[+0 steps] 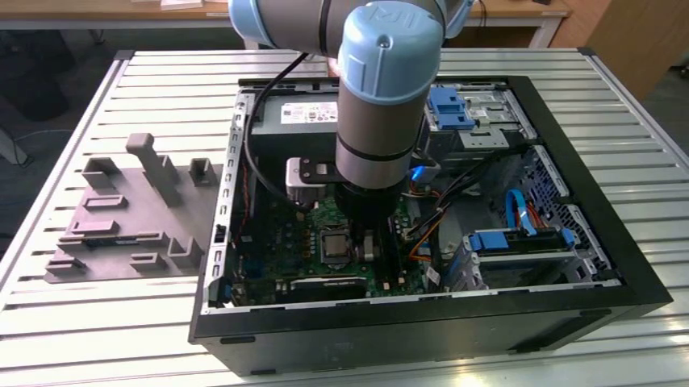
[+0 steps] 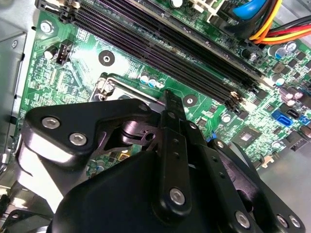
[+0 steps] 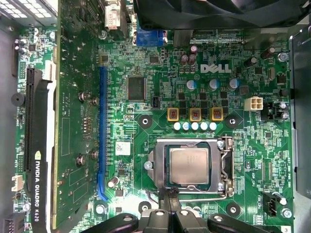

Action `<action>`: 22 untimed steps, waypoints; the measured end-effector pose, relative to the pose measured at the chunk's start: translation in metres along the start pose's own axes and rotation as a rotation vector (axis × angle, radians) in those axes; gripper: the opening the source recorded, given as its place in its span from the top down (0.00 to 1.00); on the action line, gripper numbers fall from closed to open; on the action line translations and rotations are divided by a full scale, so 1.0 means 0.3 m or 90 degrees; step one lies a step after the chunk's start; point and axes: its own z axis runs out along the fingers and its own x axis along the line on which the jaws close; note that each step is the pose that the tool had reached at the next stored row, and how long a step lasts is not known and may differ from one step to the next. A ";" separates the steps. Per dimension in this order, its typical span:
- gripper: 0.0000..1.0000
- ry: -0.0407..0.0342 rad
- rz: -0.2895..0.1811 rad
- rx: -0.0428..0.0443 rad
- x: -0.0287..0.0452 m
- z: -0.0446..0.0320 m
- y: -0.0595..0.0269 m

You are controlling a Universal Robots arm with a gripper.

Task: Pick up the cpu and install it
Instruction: 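Install the first cpu locking lever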

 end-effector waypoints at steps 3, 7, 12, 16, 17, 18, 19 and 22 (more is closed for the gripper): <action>0.89 -0.0002 0.000 0.0002 0.000 0.003 0.000; 0.89 -0.0001 0.000 0.0002 0.000 0.007 0.000; 0.89 0.0002 0.000 0.0000 0.000 0.012 -0.001; 0.89 -0.0003 0.000 0.0001 0.000 0.014 -0.007; 0.89 -0.0003 0.000 0.0001 0.000 0.014 -0.007; 0.89 -0.0005 0.000 0.0001 0.000 0.014 -0.008; 0.89 -0.0007 0.000 0.0001 -0.001 0.014 -0.009; 0.89 -0.0015 0.000 0.0002 -0.001 0.014 -0.011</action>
